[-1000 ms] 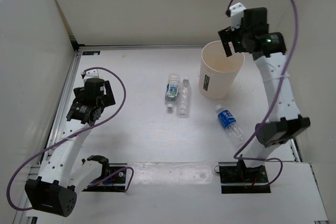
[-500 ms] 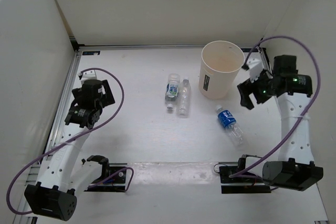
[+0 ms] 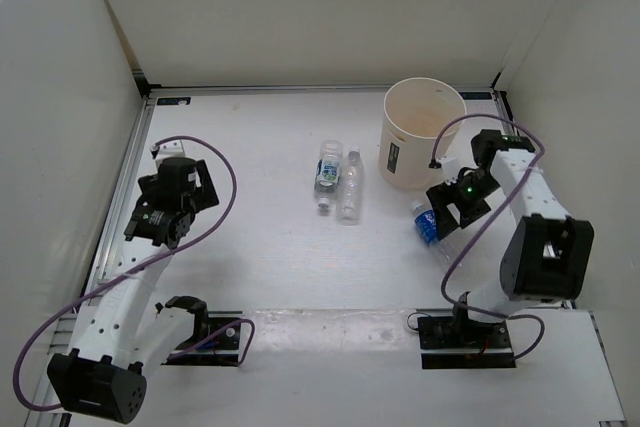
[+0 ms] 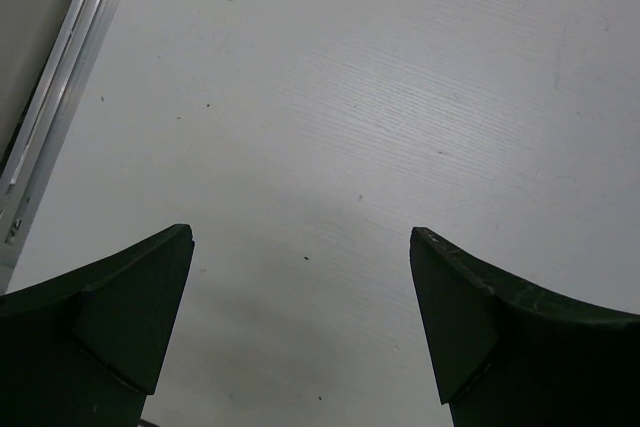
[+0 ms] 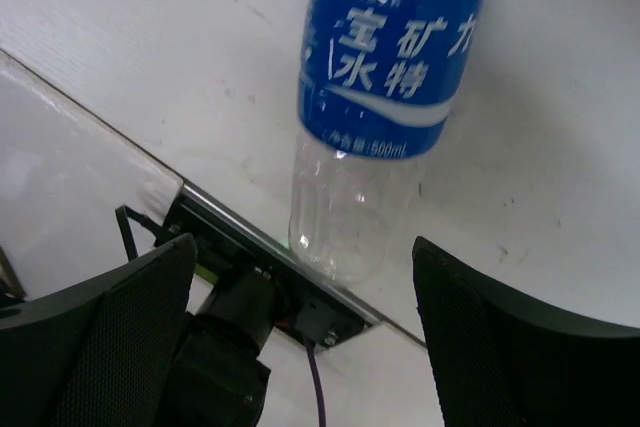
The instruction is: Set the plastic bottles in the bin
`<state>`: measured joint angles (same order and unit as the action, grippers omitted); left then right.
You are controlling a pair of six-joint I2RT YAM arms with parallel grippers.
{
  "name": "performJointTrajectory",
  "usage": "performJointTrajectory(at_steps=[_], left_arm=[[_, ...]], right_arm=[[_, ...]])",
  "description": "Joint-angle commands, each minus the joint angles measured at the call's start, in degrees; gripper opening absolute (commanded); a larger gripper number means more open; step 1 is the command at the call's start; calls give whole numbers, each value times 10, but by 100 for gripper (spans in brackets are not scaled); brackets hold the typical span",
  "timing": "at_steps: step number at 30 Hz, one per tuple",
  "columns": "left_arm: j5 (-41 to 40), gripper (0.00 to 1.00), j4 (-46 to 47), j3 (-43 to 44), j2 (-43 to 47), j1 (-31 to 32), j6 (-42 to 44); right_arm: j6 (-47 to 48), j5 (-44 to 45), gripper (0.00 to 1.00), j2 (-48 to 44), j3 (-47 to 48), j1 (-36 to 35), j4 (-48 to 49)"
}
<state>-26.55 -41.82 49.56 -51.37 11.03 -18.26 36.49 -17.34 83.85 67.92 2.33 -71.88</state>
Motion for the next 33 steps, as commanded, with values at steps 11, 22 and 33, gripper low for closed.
performJointTrajectory(at_steps=[11,22,33], left_arm=[[-25,100,-41,2,56,-3,-17],[-30,100,-55,1,55,-4,-18],[-33,100,-66,-10,73,-4,-32]], right_arm=[[-43,54,85,136,-2,35,16],[-72,94,79,178,-2,12,24],[-110,151,79,211,-5,-44,-2]])
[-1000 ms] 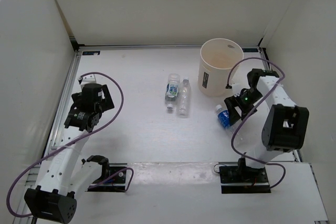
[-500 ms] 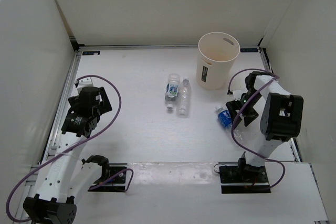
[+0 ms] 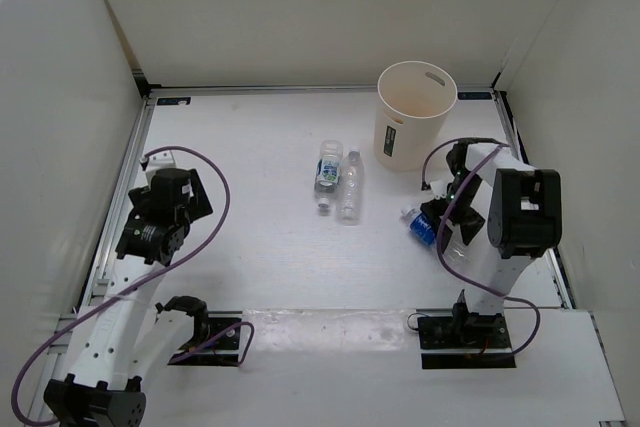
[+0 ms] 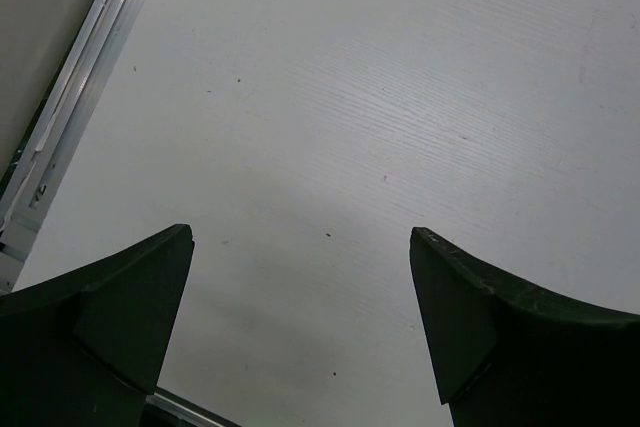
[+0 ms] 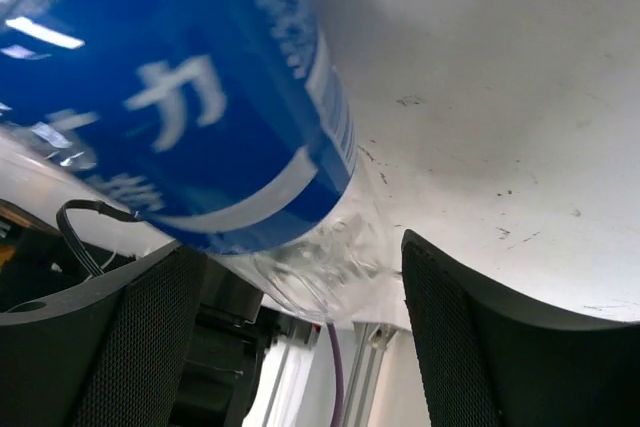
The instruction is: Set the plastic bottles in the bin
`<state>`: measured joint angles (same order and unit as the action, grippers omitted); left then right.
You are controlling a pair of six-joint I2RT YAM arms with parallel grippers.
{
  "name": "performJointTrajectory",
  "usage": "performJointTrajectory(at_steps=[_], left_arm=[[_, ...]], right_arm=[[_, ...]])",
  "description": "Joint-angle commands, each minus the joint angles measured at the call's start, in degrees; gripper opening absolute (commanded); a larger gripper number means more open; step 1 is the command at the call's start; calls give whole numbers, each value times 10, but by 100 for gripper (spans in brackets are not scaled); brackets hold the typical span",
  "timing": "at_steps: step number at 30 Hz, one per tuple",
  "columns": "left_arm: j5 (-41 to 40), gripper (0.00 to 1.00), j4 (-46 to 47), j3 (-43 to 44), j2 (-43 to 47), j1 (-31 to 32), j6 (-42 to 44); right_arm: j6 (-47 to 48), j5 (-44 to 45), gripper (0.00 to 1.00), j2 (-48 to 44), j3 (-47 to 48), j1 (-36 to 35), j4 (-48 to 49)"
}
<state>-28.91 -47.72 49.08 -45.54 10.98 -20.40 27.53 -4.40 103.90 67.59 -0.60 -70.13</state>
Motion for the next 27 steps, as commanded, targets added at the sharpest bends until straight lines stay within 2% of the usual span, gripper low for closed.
performJointTrajectory(at_steps=[1,12,16,19,21,23,24,26,27], left_arm=[[-9,100,-9,-7,19,-3,-11],[-19,100,-24,-14,38,-3,-16],[-19,100,-25,-13,38,-3,-14],[-20,100,-25,-9,38,-3,-12],[-20,100,-25,-7,34,-3,-12],[-20,100,-25,-7,36,-3,-12],[-21,100,-24,-7,35,-3,-12],[-19,100,-24,-7,34,-3,-11],[-21,100,-24,-8,33,-3,-11]], right_arm=[[-21,21,79,13,-3,-24,-30],[-55,60,81,42,-37,-112,-41],[-68,75,74,45,-51,-149,-34],[-67,72,64,53,-40,-151,-37],[-66,70,43,56,-38,-150,-39],[-63,63,28,55,-33,-144,-40],[-62,61,11,54,-30,-139,-42],[-58,49,0,41,-16,-123,-49],[-56,35,0,34,-5,-121,-52]])
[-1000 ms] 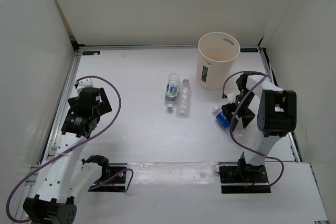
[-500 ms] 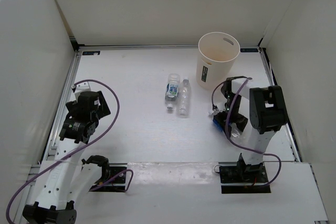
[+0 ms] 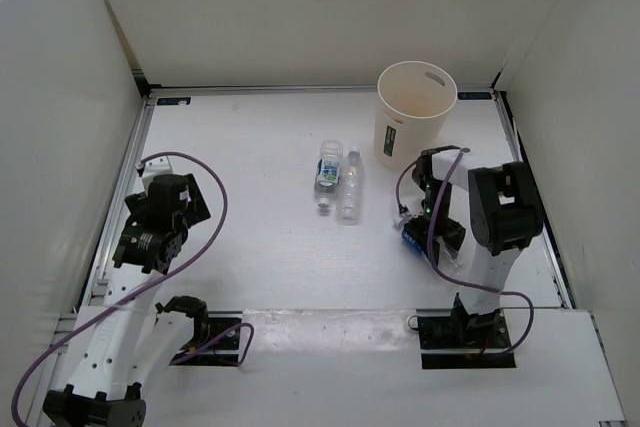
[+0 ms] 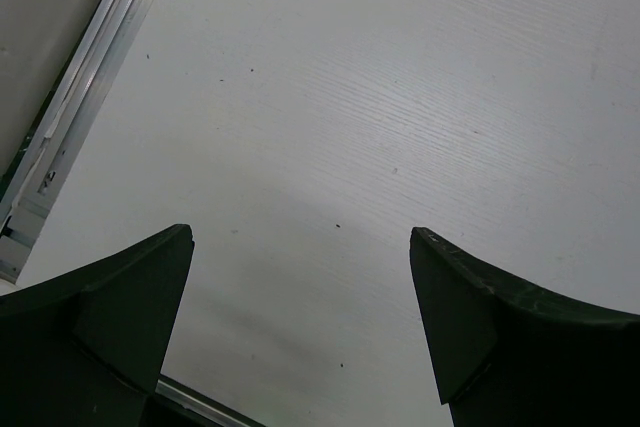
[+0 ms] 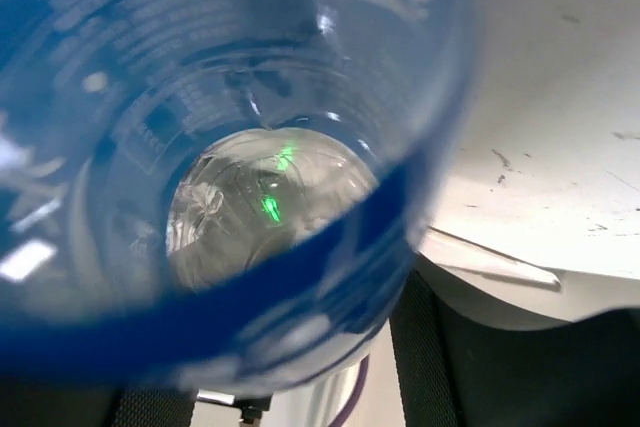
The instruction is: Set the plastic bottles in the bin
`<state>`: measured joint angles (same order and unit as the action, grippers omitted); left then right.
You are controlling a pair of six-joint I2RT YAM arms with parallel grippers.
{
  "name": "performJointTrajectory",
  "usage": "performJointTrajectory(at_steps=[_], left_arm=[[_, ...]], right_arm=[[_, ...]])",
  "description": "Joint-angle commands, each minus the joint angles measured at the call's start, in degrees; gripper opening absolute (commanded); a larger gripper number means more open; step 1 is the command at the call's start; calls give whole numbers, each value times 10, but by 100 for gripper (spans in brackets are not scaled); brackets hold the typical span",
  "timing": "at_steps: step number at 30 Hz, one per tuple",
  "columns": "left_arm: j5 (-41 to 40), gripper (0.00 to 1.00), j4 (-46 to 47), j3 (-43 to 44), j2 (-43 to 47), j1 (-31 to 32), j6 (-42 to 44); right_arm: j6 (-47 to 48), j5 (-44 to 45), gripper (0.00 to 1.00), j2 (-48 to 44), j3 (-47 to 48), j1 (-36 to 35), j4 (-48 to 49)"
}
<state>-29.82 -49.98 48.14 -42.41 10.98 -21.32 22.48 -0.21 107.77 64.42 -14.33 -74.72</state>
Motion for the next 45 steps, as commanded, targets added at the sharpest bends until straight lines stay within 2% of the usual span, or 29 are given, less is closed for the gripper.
performJointTrajectory(at_steps=[1,4,7,12,17,18,20,23,29,31,39,43,44,45], left_arm=[[-13,100,0,2,1,-3,0],[-14,100,5,2,-2,-3,2],[-15,100,14,2,-9,-4,8],[-9,100,28,5,-28,-3,9],[-4,100,35,11,-38,-4,12],[-3,100,39,9,-38,-4,13],[1,100,42,7,-37,-4,13],[4,100,44,6,-37,-4,8],[8,100,47,8,-37,-4,8],[9,100,41,13,-39,-4,8],[19,100,30,17,-33,-4,1],[23,100,30,24,-36,-4,0],[21,100,30,27,-38,-4,-1],[23,100,29,29,-41,-4,-1]], right_arm=[[0,-31,0,-19,32,28,-12],[28,-80,0,-82,74,40,-24],[68,-116,0,-154,120,22,-36],[134,-141,0,-295,187,-58,-27],[102,-94,0,-363,285,-72,96],[90,-75,0,-352,327,-69,136],[85,-60,0,-332,366,-71,147],[63,-52,0,-271,488,-56,156],[20,-73,0,-202,504,1,334],[13,-76,0,-185,525,9,363],[-18,-70,0,-26,618,33,377],[-20,-58,0,7,635,36,368],[-19,-55,1,10,634,38,368],[-21,-52,7,17,635,37,363]])
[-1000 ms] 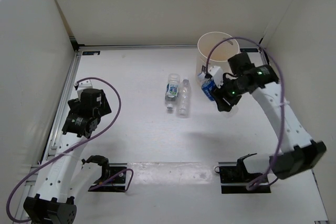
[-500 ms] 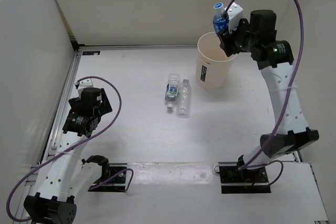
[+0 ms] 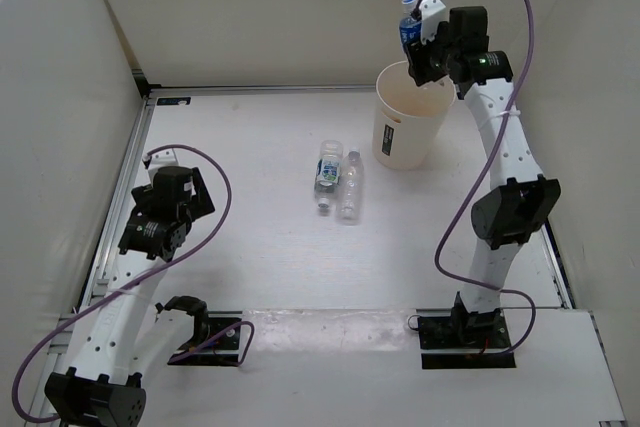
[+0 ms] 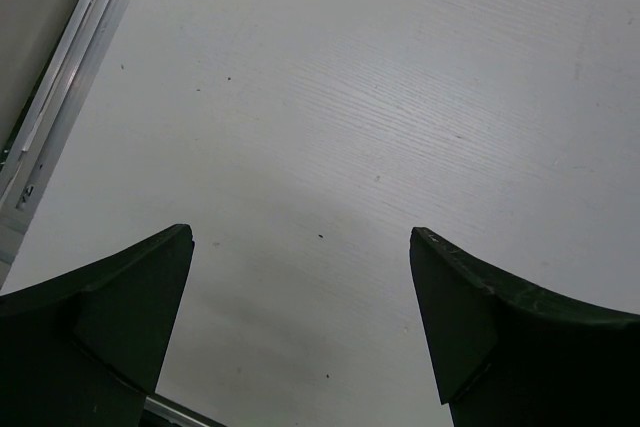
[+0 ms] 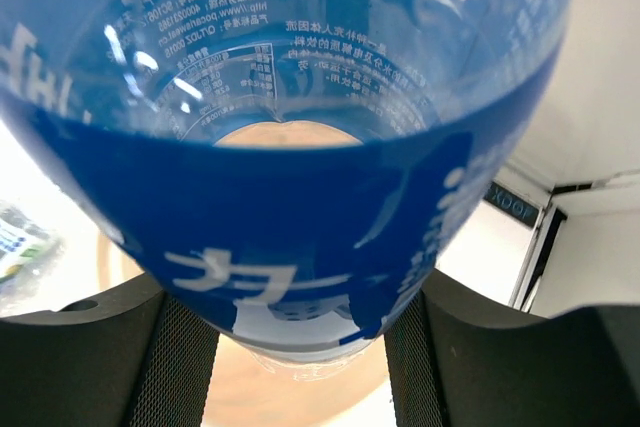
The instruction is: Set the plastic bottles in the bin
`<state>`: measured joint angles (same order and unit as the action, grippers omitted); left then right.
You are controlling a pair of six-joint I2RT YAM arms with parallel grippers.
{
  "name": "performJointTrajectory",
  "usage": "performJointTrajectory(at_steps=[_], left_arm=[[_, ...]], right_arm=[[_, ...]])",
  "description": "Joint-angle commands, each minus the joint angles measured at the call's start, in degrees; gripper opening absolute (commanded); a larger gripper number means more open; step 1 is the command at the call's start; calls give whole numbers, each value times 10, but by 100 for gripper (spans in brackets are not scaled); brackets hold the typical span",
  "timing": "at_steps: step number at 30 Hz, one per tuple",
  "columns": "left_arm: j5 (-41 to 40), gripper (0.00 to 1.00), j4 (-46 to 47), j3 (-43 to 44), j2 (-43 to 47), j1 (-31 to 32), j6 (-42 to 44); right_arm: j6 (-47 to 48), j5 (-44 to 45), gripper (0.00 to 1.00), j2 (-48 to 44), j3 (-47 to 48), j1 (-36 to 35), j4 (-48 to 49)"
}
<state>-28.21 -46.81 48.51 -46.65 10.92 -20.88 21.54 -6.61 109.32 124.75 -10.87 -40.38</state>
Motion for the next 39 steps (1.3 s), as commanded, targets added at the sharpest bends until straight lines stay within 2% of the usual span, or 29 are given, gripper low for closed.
performJointTrajectory(at_steps=[1,4,5,8,13,17,22,29,35,39], left_arm=[[10,100,-2,27,1,-3,-6],[12,100,0,32,-9,-4,-11],[12,100,0,31,-12,-3,-12],[6,100,8,28,-14,-4,-42],[21,100,49,19,-23,-3,-64],[44,100,79,18,-34,-3,-63],[81,100,109,22,-43,-5,-76],[93,100,87,41,-52,-3,-74],[90,100,75,25,-28,-3,-77],[90,100,66,17,-16,-3,-89]], right_arm=[[-11,14,23,9,31,4,19],[-3,19,39,21,34,3,5],[-4,20,55,23,33,3,-1],[-11,24,90,19,37,9,-3],[-37,45,90,12,72,23,-17],[-48,63,90,-7,64,37,-21],[-82,45,90,-2,59,75,-62],[-85,6,90,20,42,102,-102],[-80,-39,90,50,50,123,-139],[-84,-51,81,70,61,125,-151]])
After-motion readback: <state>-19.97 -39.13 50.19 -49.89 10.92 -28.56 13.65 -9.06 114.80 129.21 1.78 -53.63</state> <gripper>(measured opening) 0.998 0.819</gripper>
